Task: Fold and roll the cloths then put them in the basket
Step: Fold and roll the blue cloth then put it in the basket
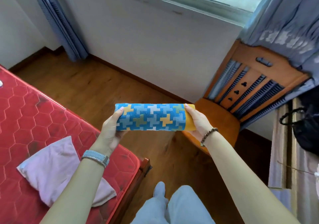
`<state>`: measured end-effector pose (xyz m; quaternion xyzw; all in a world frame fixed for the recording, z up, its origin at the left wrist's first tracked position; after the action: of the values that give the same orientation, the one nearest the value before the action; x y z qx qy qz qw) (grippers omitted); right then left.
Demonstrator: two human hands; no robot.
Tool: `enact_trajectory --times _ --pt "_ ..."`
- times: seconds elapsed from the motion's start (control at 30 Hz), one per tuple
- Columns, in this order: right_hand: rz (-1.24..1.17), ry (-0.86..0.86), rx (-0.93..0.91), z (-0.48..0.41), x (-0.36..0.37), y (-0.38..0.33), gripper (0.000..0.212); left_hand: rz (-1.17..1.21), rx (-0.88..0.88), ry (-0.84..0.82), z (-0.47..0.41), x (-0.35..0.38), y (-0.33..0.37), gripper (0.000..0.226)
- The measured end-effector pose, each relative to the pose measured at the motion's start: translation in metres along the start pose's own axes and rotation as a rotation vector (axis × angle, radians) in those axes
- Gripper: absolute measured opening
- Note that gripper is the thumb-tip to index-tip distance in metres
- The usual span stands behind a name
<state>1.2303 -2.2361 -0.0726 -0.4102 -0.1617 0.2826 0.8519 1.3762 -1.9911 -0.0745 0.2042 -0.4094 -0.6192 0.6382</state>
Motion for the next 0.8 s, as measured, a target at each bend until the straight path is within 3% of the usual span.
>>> enact_trajectory --times 0.4,0.8 --pt "0.143 -0.196 0.053 -0.114 0.106 -0.064 0.036 0.153 0.046 0.205 -0.088 -0.004 0.048 0.016" --pt "0.315 -0.407 0.096 -0.236 0.205 -0.143 0.036 0.295 0.125 0.385 -0.176 0.027 0.093 0.025"
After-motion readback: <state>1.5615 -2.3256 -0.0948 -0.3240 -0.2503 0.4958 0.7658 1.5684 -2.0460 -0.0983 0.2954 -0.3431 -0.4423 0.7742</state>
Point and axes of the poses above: each hand's wrist, its own z-axis away from the middle knuckle, its own x-axis out of the palm, y = z × x, the point moved 10 cm from there along -z, towards the middle knuckle, and after that the axes turned 11 degrees about y, right-handed, at the moved point
